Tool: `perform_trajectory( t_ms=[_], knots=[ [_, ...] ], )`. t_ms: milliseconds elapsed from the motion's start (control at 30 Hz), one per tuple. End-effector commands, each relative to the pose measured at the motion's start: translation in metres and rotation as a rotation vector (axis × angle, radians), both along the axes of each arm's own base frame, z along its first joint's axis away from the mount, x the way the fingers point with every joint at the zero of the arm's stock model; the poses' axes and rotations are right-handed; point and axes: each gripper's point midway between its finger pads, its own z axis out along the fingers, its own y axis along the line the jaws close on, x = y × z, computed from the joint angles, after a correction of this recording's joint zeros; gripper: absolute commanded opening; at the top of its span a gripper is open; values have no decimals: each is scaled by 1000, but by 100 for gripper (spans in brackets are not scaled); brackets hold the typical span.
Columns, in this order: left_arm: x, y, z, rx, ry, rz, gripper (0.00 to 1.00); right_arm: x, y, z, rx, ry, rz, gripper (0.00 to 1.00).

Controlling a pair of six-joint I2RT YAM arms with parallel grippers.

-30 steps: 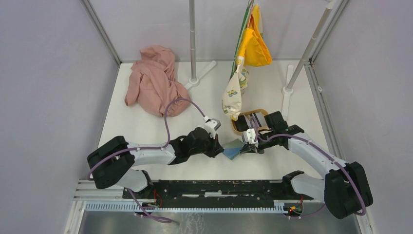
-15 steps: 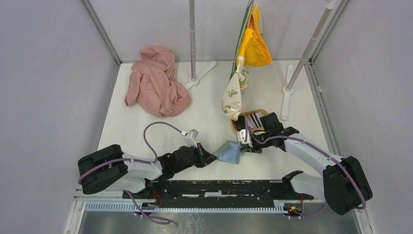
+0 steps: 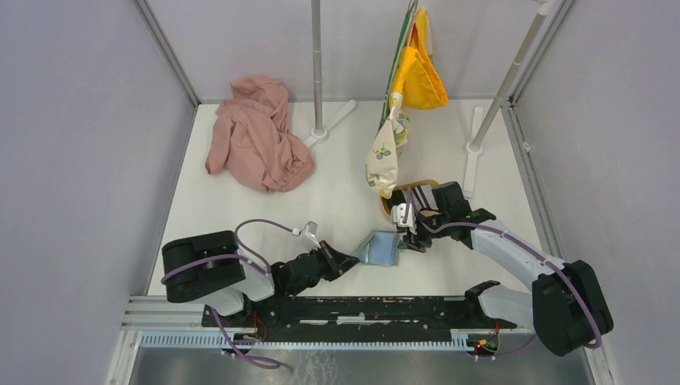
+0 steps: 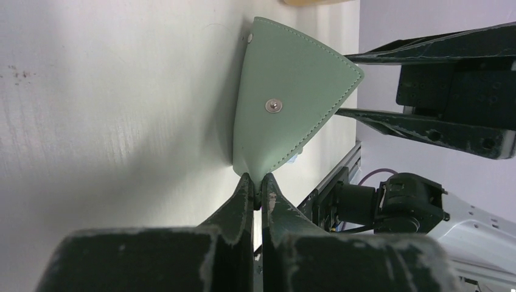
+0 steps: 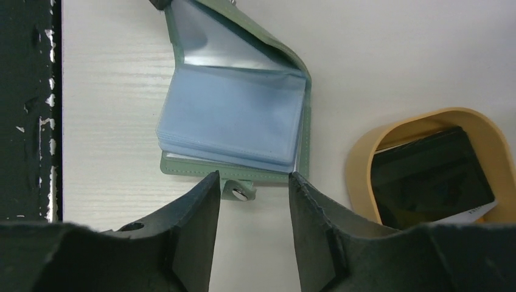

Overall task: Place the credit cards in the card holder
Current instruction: Open the card holder at the center of the board.

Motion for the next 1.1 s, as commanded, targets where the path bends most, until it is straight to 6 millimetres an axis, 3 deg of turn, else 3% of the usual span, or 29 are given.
perform_trajectory(
  t_ms=[0,167,367,633,733,800,900,1067],
  knots=[
    [8,-1,12,-113,11,76,2,3,13,39,151,-57,31,57],
    [4,-4,7,-136,16,54,2,-22,21,48,232,-30,159,60],
    [-1,-15,7,-171,11,4,2,-33,26,44,270,-9,193,58],
    [-6,-30,11,-221,-1,-42,2,0,31,-2,90,24,-28,26],
    [-8,-35,9,-195,-13,-58,2,8,33,-8,65,28,-76,23],
    [-9,-41,7,-164,-20,-68,9,8,34,-9,67,40,-86,23],
    [-12,-45,1,-97,-34,-85,28,9,34,-13,59,55,-99,24],
    [-15,-36,-5,3,-63,-93,53,9,35,-13,59,80,-99,25]
  ],
)
